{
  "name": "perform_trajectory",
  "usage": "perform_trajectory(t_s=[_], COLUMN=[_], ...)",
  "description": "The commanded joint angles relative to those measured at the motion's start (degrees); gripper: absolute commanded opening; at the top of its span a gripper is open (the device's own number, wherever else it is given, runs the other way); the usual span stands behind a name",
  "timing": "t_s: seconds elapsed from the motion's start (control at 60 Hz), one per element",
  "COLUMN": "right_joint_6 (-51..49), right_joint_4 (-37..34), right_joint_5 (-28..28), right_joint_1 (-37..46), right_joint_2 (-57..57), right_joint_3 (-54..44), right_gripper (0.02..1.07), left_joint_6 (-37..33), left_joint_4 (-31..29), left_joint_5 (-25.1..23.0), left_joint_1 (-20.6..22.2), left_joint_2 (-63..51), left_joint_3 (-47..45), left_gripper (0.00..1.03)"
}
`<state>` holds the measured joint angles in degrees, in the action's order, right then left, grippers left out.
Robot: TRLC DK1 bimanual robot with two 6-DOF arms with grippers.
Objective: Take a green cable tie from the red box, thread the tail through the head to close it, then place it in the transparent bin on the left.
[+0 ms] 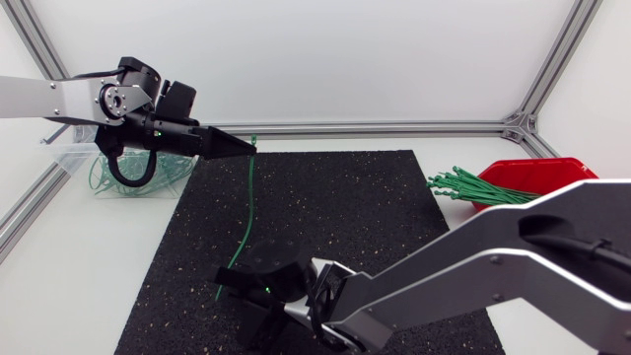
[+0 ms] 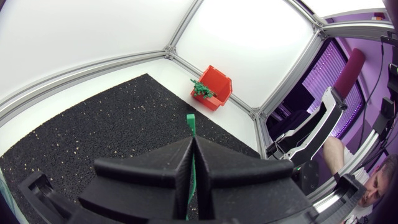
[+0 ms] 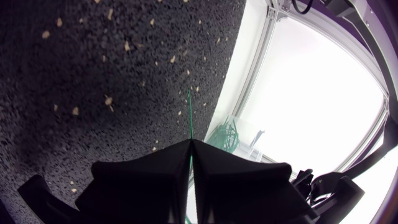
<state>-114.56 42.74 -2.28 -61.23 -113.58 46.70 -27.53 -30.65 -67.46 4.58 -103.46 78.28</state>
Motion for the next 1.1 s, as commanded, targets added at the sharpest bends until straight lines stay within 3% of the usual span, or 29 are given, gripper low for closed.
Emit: perform_trajectory(t_s=[0.0,0.283,0.383,0.567,0.683,0.767,0.817,0.9,1.0,1.083], right_joint_6=[1.4,15.1,24.6,39.0,47.5,52.8,57.5,65.7,77.6,83.7], right_joint_4=[-2.3,-19.5,-32.6,-44.6,-54.6,-63.0,-68.5,-70.1,-78.8,-79.8], right_joint_5=[-0.1,-2.1,-1.9,-0.2,2.9,9.7,11.0,12.2,15.3,15.9], right_joint_1=[1.6,3.7,4.6,5.5,5.5,6.8,7.2,8.0,9.5,10.3], right_joint_2=[1.6,6.6,7.7,8.9,9.6,10.2,9.9,10.3,8.9,10.0], right_joint_3=[3.5,9.0,13.0,16.4,18.1,21.4,24.0,24.7,29.2,29.0], right_gripper=[0.08,0.08,0.08,0.08,0.07,0.07,0.07,0.07,0.07,0.07], left_joint_6=[-1.7,-1.7,-1.7,-1.7,-1.7,-1.7,-1.7,-1.7,-1.8,-1.8], left_joint_4=[-1.2,-1.4,-1.4,-1.6,-1.9,-2.0,-2.0,-2.0,-2.0,-2.0], left_joint_5=[-0.2,-0.2,-0.2,-0.2,-0.2,-0.2,-0.1,-0.1,-0.2,-0.2], left_joint_1=[0.0,0.1,0.2,0.3,0.5,0.8,0.9,1.3,2.2,3.3], left_joint_2=[0.7,2.6,3.4,4.6,5.1,5.6,5.9,6.2,7.0,8.2], left_joint_3=[0.9,-0.5,-1.2,-2.1,-2.5,-3.0,-3.3,-3.8,-4.7,-5.7], left_gripper=[0.04,0.04,0.04,0.04,0.04,0.04,0.04,0.04,0.04,0.04])
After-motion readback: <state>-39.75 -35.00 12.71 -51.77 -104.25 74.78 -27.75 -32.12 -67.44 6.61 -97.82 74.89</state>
